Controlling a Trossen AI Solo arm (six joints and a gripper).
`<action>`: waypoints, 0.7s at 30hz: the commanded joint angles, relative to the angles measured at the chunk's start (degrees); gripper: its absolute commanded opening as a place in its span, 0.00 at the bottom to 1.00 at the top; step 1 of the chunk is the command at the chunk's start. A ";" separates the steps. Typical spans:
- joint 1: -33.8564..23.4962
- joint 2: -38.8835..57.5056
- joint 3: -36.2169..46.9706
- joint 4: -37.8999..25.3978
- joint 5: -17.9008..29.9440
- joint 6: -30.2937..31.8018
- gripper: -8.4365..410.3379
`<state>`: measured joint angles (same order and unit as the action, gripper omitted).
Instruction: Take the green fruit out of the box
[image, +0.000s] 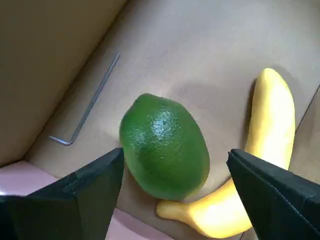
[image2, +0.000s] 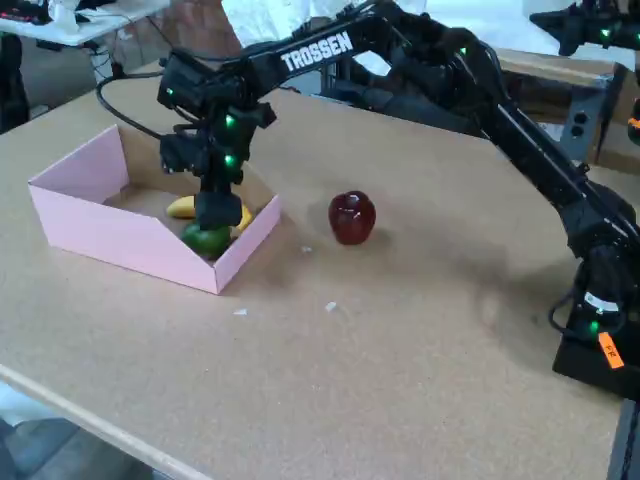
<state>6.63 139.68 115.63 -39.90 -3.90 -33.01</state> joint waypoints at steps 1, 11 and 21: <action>-0.15 1.64 0.04 -0.44 -0.28 -0.26 0.70; -0.17 4.00 0.04 -1.90 -1.53 -0.37 0.70; -0.17 3.58 0.09 1.31 -4.28 0.22 0.67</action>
<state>6.44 143.26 115.77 -40.10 -6.52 -33.12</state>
